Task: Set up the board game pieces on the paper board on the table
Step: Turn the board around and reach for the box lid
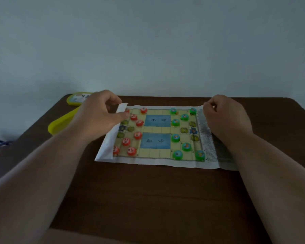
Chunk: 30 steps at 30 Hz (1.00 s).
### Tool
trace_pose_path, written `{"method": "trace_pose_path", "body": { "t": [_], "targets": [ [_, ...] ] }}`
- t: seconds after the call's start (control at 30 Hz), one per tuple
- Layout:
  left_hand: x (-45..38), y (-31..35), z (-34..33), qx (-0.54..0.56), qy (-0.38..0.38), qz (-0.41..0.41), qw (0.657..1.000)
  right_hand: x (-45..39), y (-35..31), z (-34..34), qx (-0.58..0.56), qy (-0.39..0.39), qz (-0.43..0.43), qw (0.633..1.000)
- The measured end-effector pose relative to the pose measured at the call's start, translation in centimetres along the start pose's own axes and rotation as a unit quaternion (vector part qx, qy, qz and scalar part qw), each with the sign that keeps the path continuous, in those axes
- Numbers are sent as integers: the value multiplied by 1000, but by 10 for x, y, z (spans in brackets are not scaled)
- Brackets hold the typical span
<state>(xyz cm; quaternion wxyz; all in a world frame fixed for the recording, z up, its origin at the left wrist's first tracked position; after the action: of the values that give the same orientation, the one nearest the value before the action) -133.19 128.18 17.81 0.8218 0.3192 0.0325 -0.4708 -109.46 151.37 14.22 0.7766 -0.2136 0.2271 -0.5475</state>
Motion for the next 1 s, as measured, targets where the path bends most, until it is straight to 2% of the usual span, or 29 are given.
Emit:
{"method": "trace_pose_path", "body": {
  "t": [0.13,0.33,0.4,0.5,0.67,0.83,1.0],
  "targets": [
    [15,-17,2,-31,-19,18,999,2,0,1,-4,-9,3,1000],
    [24,-46,37,-129,24,56,990,5,-1,8,-13,1,10,1000],
    [27,-65,49,-159,16,73,984,8,-4,12,-14,11,18,1000],
    [30,-89,59,-158,-6,88,984,15,-12,17,-25,19,32,999],
    [-4,-115,67,-147,5,53,988,23,-20,15,-31,16,60,998],
    [-59,-133,60,-173,-79,-15,982,33,-34,12,-53,-8,126,991],
    [-84,-154,42,-174,-156,10,972,44,-47,6,-50,-40,202,977]
  ]
}}
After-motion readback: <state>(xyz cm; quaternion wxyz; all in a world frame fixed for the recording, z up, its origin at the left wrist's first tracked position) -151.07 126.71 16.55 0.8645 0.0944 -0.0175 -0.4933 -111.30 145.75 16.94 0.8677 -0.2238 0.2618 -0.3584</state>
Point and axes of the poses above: each hand's wrist, its own x-axis away from the middle knuckle, its own z-axis out of the back of the hand, y = z × x, the point moved 5 cm from there along -x, towards the middle knuckle, and after that the axes turned 14 degrees about -z, right-handed, at the moved point
